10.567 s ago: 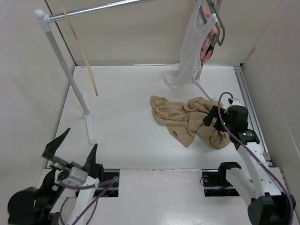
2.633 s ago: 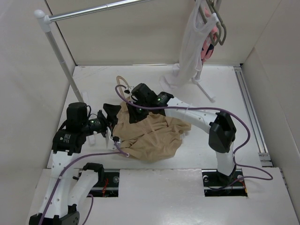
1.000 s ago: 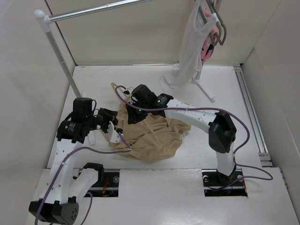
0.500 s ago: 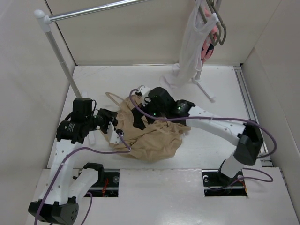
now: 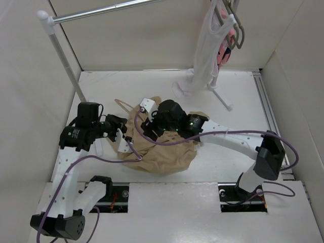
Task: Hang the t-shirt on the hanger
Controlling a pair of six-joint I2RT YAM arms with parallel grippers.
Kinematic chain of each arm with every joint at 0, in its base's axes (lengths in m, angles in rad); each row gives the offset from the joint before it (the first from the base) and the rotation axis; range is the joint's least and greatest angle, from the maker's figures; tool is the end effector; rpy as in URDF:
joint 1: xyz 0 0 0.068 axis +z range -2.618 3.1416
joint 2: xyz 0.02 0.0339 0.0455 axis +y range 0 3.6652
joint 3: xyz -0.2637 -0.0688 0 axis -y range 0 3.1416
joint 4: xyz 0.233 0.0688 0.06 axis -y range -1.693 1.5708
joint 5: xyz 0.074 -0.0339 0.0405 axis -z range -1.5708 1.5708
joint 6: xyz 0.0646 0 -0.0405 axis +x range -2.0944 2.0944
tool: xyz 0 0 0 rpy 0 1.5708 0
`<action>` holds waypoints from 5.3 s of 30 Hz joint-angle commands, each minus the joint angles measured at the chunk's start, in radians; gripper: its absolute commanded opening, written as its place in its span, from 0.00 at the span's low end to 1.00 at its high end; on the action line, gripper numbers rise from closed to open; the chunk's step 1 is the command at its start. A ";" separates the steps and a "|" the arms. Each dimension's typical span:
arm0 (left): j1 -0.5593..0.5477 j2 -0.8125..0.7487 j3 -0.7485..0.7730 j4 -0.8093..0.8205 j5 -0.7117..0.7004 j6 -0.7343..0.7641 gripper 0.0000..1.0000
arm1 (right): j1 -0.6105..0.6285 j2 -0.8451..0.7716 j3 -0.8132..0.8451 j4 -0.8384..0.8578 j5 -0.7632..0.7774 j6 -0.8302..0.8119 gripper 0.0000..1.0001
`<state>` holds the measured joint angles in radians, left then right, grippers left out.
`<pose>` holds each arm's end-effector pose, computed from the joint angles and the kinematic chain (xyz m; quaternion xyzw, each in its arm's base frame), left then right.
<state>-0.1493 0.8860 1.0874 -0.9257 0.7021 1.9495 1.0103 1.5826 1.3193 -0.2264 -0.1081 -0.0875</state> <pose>0.1539 -0.0653 0.3414 0.8127 0.3040 0.1073 0.4853 0.1991 0.3304 0.3095 -0.4704 0.7159 0.2702 0.4395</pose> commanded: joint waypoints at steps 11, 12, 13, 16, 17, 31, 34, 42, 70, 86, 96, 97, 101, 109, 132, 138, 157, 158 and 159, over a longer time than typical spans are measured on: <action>-0.003 -0.005 0.074 -0.047 0.092 -0.073 0.00 | 0.007 0.183 0.196 0.059 0.188 0.043 0.45; -0.003 -0.005 0.074 -0.047 0.105 -0.086 0.00 | 0.007 0.192 0.196 0.059 0.188 0.043 0.42; -0.003 -0.005 0.084 -0.047 0.105 -0.107 0.00 | 0.007 0.192 0.196 0.068 0.188 0.043 0.39; -0.003 0.013 0.094 -0.047 0.132 -0.130 0.00 | 0.007 0.212 0.205 0.068 0.188 0.052 0.39; -0.003 0.013 0.104 -0.047 0.132 -0.130 0.00 | 0.007 0.223 0.205 0.068 0.188 0.052 0.38; -0.003 -0.053 0.051 0.152 0.238 -0.397 0.61 | -0.041 0.117 0.117 0.047 0.203 0.150 0.00; -0.003 -0.105 -0.006 0.400 0.270 -0.752 1.00 | -0.099 0.070 0.063 0.056 0.142 0.221 0.00; -0.003 -0.122 -0.077 0.770 0.181 -1.257 0.98 | -0.257 -0.224 -0.210 0.061 0.048 0.345 0.00; -0.113 0.570 -0.290 0.570 -0.437 -1.207 0.00 | -0.438 -0.687 -0.443 -0.264 0.110 0.402 0.00; -0.122 -0.012 -0.353 0.683 -0.073 -1.081 0.75 | -0.429 -0.733 -0.500 -0.220 0.036 0.402 0.00; -0.538 0.361 -0.291 0.882 -0.342 -1.366 0.33 | -0.420 -0.834 -0.572 -0.200 0.079 0.459 0.00; -0.565 0.381 -0.302 0.901 -0.370 -1.380 0.33 | -0.420 -0.834 -0.572 -0.189 0.090 0.459 0.00; -0.575 0.479 -0.302 0.979 -0.479 -1.449 0.57 | -0.420 -0.834 -0.572 -0.148 0.099 0.459 0.00; -0.575 0.634 -0.258 1.009 -0.550 -1.480 0.54 | -0.420 -0.816 -0.572 -0.160 0.099 0.428 0.00; -0.549 0.596 0.024 0.636 -0.365 -1.572 0.00 | -0.420 -0.849 -0.480 -0.342 -0.051 0.279 0.00; -0.538 0.576 0.080 0.593 -0.345 -1.581 0.00 | -0.411 -0.931 -0.397 -0.455 -0.239 0.230 0.00; -0.493 0.688 0.230 0.553 -0.345 -1.584 0.00 | -0.401 -1.023 -0.595 -0.464 -0.441 0.322 0.00; -0.493 0.677 0.230 0.542 -0.345 -1.574 0.00 | -0.401 -1.023 -0.595 -0.464 -0.408 0.322 0.00; -0.493 0.663 0.230 0.542 -0.345 -1.565 0.00 | -0.401 -1.014 -0.595 -0.464 -0.347 0.333 0.00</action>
<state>-0.6456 1.5898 1.2797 -0.3714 0.3439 0.3695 0.6033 0.5671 0.7628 -0.6827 -0.5480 0.2493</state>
